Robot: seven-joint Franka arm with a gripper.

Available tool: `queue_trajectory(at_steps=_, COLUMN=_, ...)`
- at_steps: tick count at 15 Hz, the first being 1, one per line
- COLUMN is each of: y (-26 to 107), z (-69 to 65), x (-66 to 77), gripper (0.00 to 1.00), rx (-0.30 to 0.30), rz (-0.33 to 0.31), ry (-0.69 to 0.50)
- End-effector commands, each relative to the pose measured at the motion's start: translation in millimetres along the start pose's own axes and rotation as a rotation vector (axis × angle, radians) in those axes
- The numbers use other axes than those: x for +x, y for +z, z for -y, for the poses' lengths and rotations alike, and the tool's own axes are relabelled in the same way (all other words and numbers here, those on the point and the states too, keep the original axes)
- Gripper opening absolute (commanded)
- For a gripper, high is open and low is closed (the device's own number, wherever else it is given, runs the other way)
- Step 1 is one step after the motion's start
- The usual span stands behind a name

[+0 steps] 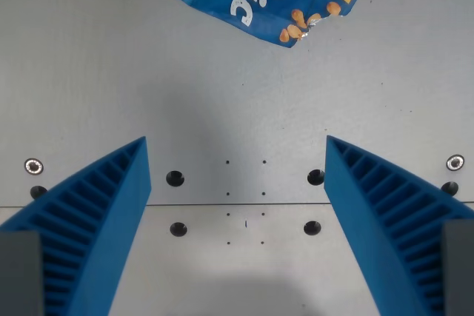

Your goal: Move above the blue bag

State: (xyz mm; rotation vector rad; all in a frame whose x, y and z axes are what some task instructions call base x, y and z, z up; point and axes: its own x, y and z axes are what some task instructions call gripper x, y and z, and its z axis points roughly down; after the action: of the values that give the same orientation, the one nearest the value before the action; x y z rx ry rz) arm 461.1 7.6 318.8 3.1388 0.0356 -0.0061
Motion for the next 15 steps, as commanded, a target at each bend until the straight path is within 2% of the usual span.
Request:
queue_trajectory(at_steps=1, y=-1.9, z=0.0, x=-0.1, gripper=1.00, rx=0.000, rz=-0.004, ry=0.000)
queue_trajectory(at_steps=9, y=-0.2, z=-0.4, x=1.8, gripper=1.00, rx=0.000, rz=-0.006, ry=0.001)
queue_trajectory(at_steps=15, y=7.1, z=-2.7, x=10.4, gripper=1.00, rx=0.000, rz=-0.010, ry=0.001)
